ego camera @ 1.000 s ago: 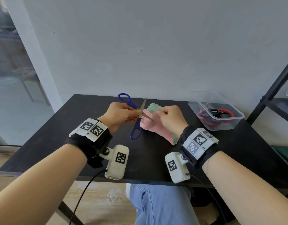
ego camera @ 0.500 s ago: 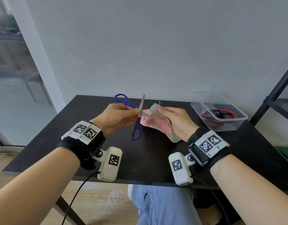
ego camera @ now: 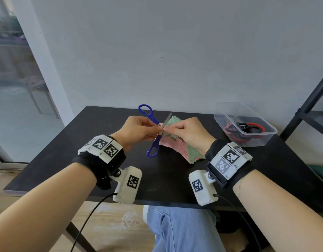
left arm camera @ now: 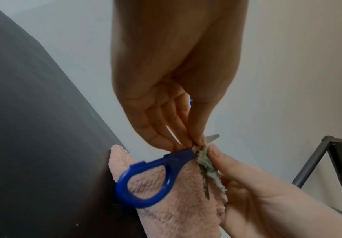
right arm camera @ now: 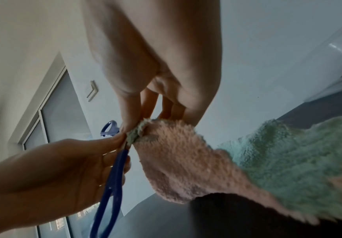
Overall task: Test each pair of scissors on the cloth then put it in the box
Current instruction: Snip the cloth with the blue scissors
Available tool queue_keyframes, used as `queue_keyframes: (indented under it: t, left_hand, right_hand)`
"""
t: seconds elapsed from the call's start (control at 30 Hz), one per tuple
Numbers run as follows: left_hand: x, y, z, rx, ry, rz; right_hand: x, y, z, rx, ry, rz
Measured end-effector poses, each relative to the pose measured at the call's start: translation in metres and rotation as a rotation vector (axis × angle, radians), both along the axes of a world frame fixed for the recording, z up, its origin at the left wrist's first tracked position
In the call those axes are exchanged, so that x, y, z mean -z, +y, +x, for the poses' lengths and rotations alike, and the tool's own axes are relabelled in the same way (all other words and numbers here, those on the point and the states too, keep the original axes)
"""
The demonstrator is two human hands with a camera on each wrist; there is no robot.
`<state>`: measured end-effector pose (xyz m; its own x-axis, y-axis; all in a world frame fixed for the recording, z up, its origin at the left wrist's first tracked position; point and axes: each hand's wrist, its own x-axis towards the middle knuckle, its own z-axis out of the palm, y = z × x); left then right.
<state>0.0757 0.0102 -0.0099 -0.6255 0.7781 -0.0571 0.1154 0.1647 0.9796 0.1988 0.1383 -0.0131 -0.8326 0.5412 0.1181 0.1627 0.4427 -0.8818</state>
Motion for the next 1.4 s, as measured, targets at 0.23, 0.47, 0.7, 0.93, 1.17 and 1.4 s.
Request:
queue_keyframes:
  t: [0.23,0.47,0.7,0.93,1.17,1.4]
  left_hand:
    - [0.001,0.0,0.002,0.004,-0.009,0.04]
    - [0.004,0.005,0.003,-0.041,-0.01,0.07]
    - [0.007,0.004,-0.001,-0.059,-0.006,0.062]
    - [0.007,0.003,-0.001,-0.063,0.015,0.07]
    - [0.006,0.004,-0.002,-0.074,0.021,0.079]
    - [0.007,0.003,-0.003,-0.081,0.013,0.068]
  right_hand:
    - [0.001,0.002,-0.003,-0.042,-0.083,0.095]
    - [0.004,0.004,-0.004,-0.021,-0.109,0.226]
    - [0.008,0.006,-0.002,-0.023,-0.11,0.242]
    - [0.012,0.008,-0.003,-0.031,-0.103,0.274]
    - [0.013,0.009,-0.002,-0.002,-0.093,0.297]
    - [0.012,0.005,0.002,0.006,-0.11,0.327]
